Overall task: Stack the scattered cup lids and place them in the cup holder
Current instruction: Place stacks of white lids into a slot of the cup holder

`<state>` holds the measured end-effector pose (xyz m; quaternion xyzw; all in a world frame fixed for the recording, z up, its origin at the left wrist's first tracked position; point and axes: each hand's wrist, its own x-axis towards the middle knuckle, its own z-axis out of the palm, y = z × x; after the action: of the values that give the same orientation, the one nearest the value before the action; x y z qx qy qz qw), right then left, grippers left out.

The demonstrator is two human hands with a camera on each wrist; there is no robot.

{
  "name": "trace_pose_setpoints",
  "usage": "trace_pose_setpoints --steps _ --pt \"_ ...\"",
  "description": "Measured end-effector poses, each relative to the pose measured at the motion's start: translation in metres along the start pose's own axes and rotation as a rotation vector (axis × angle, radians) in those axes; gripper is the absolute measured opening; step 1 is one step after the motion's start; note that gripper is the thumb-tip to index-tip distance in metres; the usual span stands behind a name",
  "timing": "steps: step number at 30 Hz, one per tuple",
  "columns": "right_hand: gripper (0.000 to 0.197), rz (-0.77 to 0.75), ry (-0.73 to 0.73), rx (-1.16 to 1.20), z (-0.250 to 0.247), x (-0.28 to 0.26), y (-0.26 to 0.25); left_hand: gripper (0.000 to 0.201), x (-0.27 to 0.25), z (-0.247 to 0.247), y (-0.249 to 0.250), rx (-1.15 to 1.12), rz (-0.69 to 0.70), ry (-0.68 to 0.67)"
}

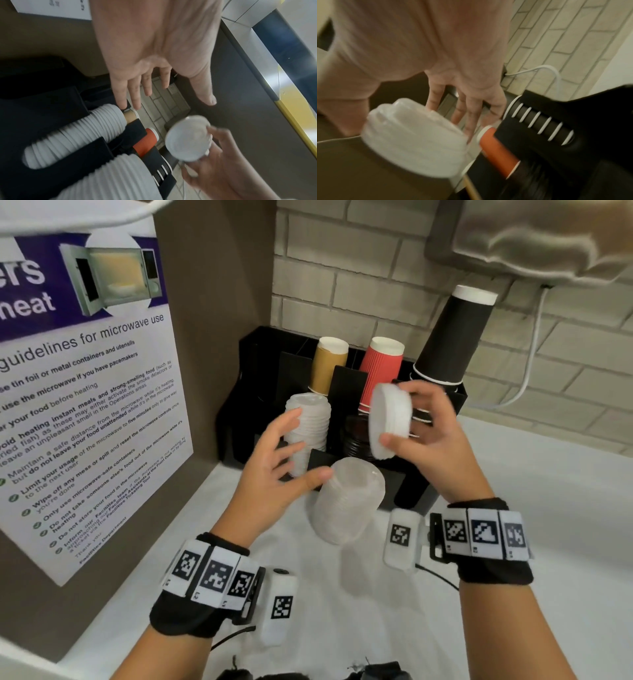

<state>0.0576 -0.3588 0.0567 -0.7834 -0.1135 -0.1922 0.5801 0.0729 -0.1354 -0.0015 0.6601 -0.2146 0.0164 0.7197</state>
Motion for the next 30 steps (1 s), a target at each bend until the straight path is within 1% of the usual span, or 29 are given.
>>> trace_pose_setpoints --steps 2,3,5,8,12,17,20,22,24,25,26,27,28,29,30 --pt "0.062 0.005 0.162 -0.047 -0.018 0.006 0.016 0.059 0.002 -0.007 0.001 0.031 0.003 0.085" --pt "0.064 0.026 0.205 -0.117 -0.027 0.007 0.026 0.051 0.003 -0.011 0.001 0.050 0.008 0.120" --pt "0.067 0.100 0.198 -0.323 -0.041 0.010 0.046 0.035 0.005 -0.014 -0.001 0.079 0.019 0.164" --pt "0.070 0.205 0.081 -0.637 -0.053 0.012 0.072 0.029 0.006 -0.014 -0.006 0.097 0.023 0.171" --pt "0.076 0.280 -0.120 -1.004 -0.053 0.021 0.086 0.027 0.004 -0.009 -0.008 0.115 0.013 0.123" --pt "0.064 0.357 -0.352 -1.401 -0.040 0.024 0.094 0.026 0.006 -0.007 -0.009 0.133 0.004 0.110" --pt "0.063 0.332 -0.471 -1.582 -0.035 0.020 0.102 0.025 0.005 -0.007 -0.011 0.142 0.001 0.113" --pt "0.054 0.339 -0.593 -1.688 -0.033 0.018 0.103 0.025 0.004 -0.008 -0.011 0.141 0.005 0.120" --pt "0.044 0.420 -0.684 -1.713 -0.030 0.017 0.101 0.024 0.003 -0.008 -0.009 0.136 0.014 0.127" --pt "0.042 0.473 -0.702 -1.698 -0.029 0.019 0.100 0.024 0.003 -0.009 -0.009 0.136 0.018 0.132" --pt "0.041 0.505 -0.698 -1.683 -0.029 0.019 0.098 0.024 0.003 -0.010 -0.008 0.138 0.020 0.138" --pt "0.037 0.498 -0.659 -1.665 -0.030 0.019 0.095 0.024 0.004 -0.010 -0.008 0.140 0.021 0.145" --pt "0.033 0.457 -0.568 -1.620 -0.031 0.019 0.090 0.024 0.004 -0.011 -0.008 0.141 0.020 0.150" --pt "0.029 0.386 -0.430 -1.528 -0.033 0.019 0.085 0.024 0.005 -0.011 -0.008 0.142 0.018 0.153" --pt "0.027 0.297 -0.264 -1.370 -0.034 0.018 0.079 0.024 0.005 -0.012 -0.008 0.142 0.015 0.153"
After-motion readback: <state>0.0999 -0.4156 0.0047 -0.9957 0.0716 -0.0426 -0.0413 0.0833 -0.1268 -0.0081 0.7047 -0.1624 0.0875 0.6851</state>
